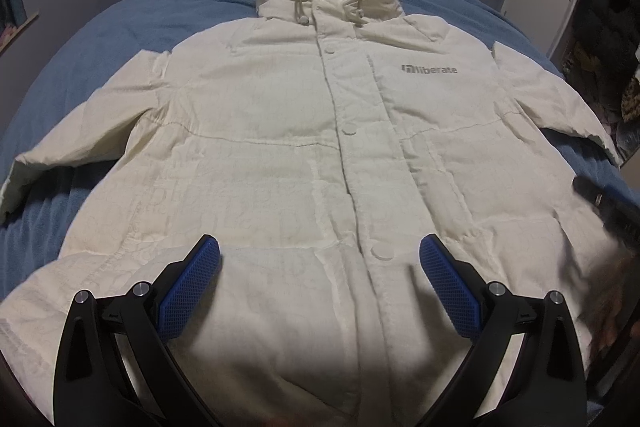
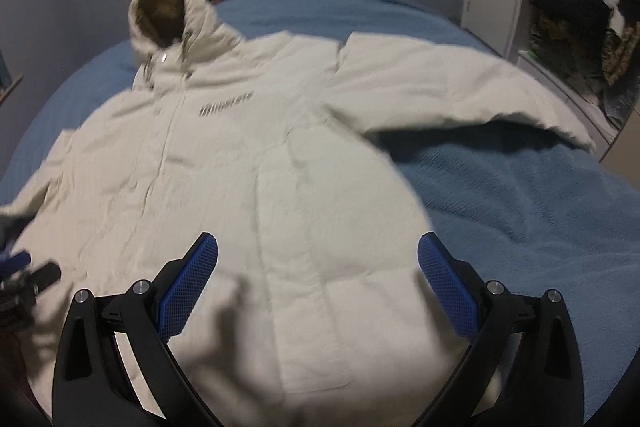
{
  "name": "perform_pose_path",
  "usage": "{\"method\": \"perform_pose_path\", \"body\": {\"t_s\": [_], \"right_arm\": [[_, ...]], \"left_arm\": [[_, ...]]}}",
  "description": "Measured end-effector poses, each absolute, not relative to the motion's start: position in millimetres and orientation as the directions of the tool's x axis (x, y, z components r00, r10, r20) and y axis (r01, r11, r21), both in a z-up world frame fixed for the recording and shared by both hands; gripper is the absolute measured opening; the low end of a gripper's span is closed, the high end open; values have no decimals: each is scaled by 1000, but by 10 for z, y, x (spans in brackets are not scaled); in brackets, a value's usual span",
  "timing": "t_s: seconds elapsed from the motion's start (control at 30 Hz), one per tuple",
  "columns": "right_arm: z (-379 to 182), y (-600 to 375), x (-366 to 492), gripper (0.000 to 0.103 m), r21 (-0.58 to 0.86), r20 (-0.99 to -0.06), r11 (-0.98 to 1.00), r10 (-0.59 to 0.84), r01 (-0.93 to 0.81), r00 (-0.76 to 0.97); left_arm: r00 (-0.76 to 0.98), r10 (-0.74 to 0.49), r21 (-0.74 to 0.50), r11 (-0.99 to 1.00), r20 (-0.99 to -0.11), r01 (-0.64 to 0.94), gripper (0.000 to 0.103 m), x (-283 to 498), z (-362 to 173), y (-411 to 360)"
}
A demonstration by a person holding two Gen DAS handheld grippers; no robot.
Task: Fold large clothes
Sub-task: 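Grasp the jacket sleeve beside the right tool and lift it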
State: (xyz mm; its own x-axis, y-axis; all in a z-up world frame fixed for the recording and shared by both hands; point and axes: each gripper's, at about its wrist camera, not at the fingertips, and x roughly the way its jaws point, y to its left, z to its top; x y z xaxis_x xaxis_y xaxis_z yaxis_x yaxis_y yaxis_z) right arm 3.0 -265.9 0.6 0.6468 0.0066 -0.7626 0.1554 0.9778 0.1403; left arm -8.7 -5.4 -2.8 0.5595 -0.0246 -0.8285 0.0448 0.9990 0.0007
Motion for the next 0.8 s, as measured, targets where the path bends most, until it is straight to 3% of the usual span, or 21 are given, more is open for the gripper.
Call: {"method": "perform_pose_path", "body": {"t_s": [0.2,0.4,0.8], "right_arm": [[317,-3127,276,97,153,-748,961,-39,230,663],[84,-3784,824,97,153,-840,928,-59,339,539],[-522,-4927,1198,94,331,-875,691,-30,643,483]], "left_arm": [[571,-52,-9,997,-820,77,97,147,316,4],[651,25,72,996,-759,45,97,641,589,59],[585,37,51,999,-810,7,97,1148,160,216]]}}
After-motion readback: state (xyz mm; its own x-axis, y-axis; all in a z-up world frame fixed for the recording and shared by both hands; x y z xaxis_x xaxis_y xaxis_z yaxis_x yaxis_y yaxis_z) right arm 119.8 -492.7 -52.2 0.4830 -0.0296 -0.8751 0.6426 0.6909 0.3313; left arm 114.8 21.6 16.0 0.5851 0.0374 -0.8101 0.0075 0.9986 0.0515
